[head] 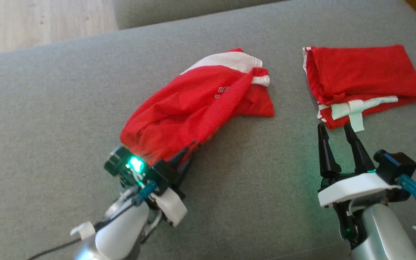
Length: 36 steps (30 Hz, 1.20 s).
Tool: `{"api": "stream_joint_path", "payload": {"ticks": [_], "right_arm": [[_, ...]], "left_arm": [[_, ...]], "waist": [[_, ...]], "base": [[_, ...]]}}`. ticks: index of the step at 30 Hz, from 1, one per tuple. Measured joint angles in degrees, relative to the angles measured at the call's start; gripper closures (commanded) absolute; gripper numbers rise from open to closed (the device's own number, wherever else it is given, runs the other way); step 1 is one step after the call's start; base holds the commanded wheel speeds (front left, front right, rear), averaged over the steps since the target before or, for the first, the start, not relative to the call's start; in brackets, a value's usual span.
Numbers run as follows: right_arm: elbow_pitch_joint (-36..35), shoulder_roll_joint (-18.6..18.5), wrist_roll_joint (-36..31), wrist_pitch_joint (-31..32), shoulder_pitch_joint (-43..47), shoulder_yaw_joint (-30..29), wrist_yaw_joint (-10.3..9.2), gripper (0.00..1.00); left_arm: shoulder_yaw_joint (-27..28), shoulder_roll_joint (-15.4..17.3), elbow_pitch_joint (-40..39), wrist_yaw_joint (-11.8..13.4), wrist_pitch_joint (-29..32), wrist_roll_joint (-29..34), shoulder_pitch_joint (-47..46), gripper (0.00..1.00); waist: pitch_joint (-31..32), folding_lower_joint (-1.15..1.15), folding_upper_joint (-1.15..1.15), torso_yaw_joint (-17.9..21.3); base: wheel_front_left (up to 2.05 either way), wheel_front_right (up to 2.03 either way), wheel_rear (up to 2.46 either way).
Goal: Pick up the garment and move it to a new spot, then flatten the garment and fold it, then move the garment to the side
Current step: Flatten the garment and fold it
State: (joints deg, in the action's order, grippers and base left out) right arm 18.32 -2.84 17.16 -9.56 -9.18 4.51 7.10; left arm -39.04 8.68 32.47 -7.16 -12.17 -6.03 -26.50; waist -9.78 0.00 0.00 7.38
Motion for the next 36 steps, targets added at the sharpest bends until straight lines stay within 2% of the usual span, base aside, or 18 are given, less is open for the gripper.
{"api": "stream_joint_path", "payload": {"ticks": [4, 5, 10, 12, 18, 25, 31, 32, 33, 34, 35, 36], "right_arm": [[0.46, 0.01, 0.0, 0.09, 0.04, 0.01, 0.0, 0.0], [0.46, 0.01, 0.0, 0.09, 0.04, 0.01, 0.0, 0.0], [0.65, 0.01, 0.0, 0.56, 0.08, 0.11, 0.0, 0.0], [0.67, 0.01, 0.01, 0.56, 0.08, 0.34, 0.0, 0.0], [0.69, 0.01, -0.01, 0.59, 0.06, 0.6, 0.0, 0.0], [0.64, 0.02, -0.09, 0.76, -0.36, 0.63, 0.0, 0.0], [0.29, 0.01, -0.11, 0.76, -1.08, 0.55, 0.0, 0.0], [0.29, 0.01, -0.15, 0.77, -1.08, 0.54, 0.0, 0.0], [0.26, 0.01, -0.31, 0.78, -1.09, 0.52, 0.0, 0.0], [0.26, 0.02, -0.58, 1.01, -1.09, 0.49, 0.0, 0.0], [0.26, 0.02, -0.6, 1.11, -1.09, 0.44, 0.0, 0.0], [0.24, 0.02, -0.6, 1.18, -1.09, 0.41, 0.0, 0.0]], "left_arm": [[-6.39, 2.02, -5.56, -0.37, 1.45, -6.5, 2.8, 1.0], [-6.39, 2.02, -5.56, -0.37, 1.45, -6.5, 2.8, 1.0], [-12.46, 7.78, -13.69, -0.42, 5.75, -17.88, 3.67, 1.0], [-13.59, 10.72, -15.11, -0.42, 7.67, -19.89, 3.2, 1.0], [-15.81, 15.88, -15.25, -0.42, 12.77, -28.08, -0.12, 1.0], [-23.13, 20.18, -12.59, -0.42, 16.61, -34.16, -8.38, 1.0], [-28.36, 20.96, -8.94, -0.42, 15.4, -35.44, -12.36, 1.0], [-28.87, 20.92, -8.26, -0.42, 14.88, -35.44, -12.84, 0.82], [-29.39, 20.84, -7.59, -0.42, 14.33, -35.46, -13.32, 0.56], [-29.64, 20.69, -6.84, -0.43, 13.69, -35.49, -13.62, 0.18], [-29.74, 20.45, -6.04, -0.43, 12.98, -35.35, -13.83, 0.0], [-29.92, 20.09, -4.99, -0.42, 12.3, -35.05, -14.06, 0.0]], "waist": [[1.59, 0.0, 0.0, -0.8], [1.59, 0.0, 0.0, -0.8], [2.28, -0.01, 0.0, -1.29], [2.09, 0.0, 0.0, -1.28], [0.75, 0.0, 0.0, -0.75], [-1.28, 0.01, 0.0, 0.38], [-2.48, 0.01, 0.0, 0.9], [-2.57, 0.01, 0.0, 0.81], [-2.61, 0.01, 0.0, 0.69], [-2.61, 0.01, 0.0, 0.53], [-2.58, 0.01, 0.0, 0.35], [-2.52, 0.01, 0.0, 0.16]], "base": [[0.0, 0.0, 0.0], [0.0, 0.0, 0.0], [0.0, 0.0, 0.0], [0.0, 0.0, 0.0], [0.0, 0.0, 0.0], [0.0, 0.0, 0.0], [0.0, 0.0, 0.0], [0.0, 0.0, 0.0], [0.0, 0.0, 0.0], [0.0, 0.0, 0.0], [0.0, 0.0, 0.0], [0.0, 0.0, 0.0]]}}
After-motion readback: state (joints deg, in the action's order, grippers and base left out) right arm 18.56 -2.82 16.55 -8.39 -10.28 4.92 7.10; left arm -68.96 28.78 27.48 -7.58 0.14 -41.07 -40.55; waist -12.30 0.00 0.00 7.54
